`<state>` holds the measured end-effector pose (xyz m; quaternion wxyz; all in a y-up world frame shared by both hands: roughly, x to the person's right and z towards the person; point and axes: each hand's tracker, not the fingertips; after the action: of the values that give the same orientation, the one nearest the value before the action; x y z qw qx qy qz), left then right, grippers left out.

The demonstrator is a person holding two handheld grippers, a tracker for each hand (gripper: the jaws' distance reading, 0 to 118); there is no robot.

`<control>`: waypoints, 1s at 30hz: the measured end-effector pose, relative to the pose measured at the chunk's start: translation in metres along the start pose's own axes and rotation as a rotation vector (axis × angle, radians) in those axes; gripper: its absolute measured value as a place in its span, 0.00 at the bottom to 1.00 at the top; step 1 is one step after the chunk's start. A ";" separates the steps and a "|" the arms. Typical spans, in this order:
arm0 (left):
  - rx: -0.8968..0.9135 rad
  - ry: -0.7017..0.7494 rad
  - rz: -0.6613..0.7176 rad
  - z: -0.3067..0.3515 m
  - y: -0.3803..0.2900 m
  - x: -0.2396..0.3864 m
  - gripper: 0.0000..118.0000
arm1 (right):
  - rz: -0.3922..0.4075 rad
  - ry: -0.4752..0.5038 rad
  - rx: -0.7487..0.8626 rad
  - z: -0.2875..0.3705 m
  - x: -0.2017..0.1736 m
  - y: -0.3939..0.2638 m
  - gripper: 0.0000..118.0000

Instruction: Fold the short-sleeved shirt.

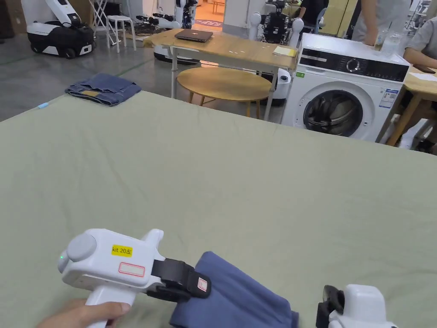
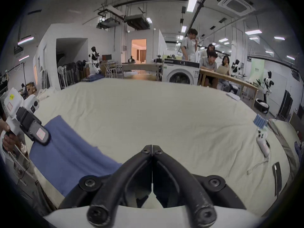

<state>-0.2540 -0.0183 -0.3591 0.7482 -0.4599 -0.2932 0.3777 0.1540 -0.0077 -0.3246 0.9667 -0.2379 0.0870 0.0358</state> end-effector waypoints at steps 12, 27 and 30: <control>0.160 0.335 -0.031 0.207 0.057 -0.013 0.12 | -0.003 0.009 0.195 -0.003 -0.015 0.057 0.00; 0.234 0.724 0.188 0.362 0.094 -0.102 0.12 | -0.004 -0.024 0.143 -0.014 -0.012 0.049 0.00; 0.248 0.697 0.216 0.363 0.090 -0.115 0.12 | 0.003 -0.034 0.129 -0.015 -0.011 0.048 0.00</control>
<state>-0.6283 0.0815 -0.3039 0.8089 -0.4949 0.0771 0.3079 0.1355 0.0273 -0.3573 0.9813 -0.1745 0.0730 0.0357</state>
